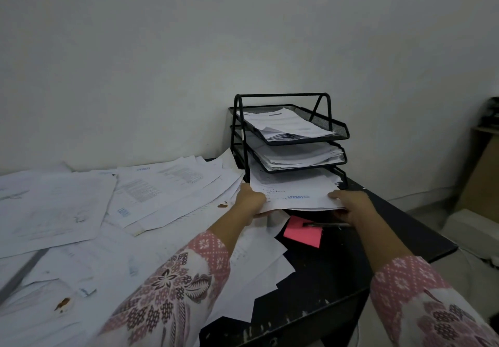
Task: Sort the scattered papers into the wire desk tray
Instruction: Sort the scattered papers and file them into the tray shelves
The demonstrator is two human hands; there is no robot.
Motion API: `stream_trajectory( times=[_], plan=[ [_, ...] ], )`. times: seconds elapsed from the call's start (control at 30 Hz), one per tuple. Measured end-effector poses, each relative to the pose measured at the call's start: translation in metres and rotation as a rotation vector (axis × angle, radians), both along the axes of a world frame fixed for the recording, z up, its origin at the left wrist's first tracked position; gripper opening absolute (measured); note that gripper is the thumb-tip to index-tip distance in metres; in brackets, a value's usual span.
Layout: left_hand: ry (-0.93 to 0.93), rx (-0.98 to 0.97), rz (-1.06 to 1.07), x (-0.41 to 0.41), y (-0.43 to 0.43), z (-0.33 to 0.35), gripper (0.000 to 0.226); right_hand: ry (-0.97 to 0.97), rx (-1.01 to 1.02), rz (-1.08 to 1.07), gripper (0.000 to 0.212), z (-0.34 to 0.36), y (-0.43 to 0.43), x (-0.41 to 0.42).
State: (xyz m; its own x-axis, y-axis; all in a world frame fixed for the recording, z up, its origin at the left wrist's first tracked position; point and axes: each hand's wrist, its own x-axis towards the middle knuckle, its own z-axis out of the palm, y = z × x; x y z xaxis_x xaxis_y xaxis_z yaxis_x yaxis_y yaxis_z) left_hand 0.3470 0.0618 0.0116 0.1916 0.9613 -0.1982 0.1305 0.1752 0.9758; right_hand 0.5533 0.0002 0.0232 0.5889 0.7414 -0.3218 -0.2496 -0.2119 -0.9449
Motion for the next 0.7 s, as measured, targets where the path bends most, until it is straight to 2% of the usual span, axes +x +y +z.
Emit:
stream_trajectory(
  times=[0.1, 0.13, 0.27, 0.3, 0.37, 0.43, 0.5, 0.63, 0.7],
  plan=[
    [-0.017, 0.026, 0.037, 0.006, 0.005, -0.004, 0.05, 0.228, 0.201, -0.082, 0.014, 0.0, 0.0, -0.007],
    [-0.04, 0.029, 0.033, 0.007, 0.006, -0.003, 0.051, 0.246, 0.217, -0.088, 0.011, -0.001, -0.001, -0.01],
    [-0.122, 0.038, -0.044, 0.014, 0.005, 0.001, 0.031, 0.094, 0.113, -0.037, 0.005, -0.006, 0.006, -0.022],
    [-0.082, 0.073, -0.056, 0.016, 0.005, 0.001, 0.025, 0.066, 0.105, -0.033, 0.006, -0.008, 0.009, -0.023],
    [0.166, 0.256, -0.036, 0.018, 0.007, -0.002, 0.019, 0.041, 0.111, -0.05, 0.012, -0.01, 0.016, -0.021],
    [0.444, 0.46, 0.004, 0.017, 0.007, -0.004, 0.029, 0.033, 0.138, -0.089, 0.013, -0.01, 0.023, -0.019],
    [0.596, 0.58, -0.028, 0.016, 0.008, -0.007, 0.044, 0.031, 0.17, -0.136, 0.015, -0.008, 0.029, -0.016],
    [0.644, 0.57, -0.117, 0.014, 0.008, -0.016, 0.056, -0.01, 0.2, -0.167, 0.021, -0.002, 0.038, -0.012],
    [0.643, 0.587, -0.126, 0.014, 0.005, -0.021, 0.059, -0.004, 0.21, -0.159, 0.011, 0.001, 0.041, -0.012]
  ],
)
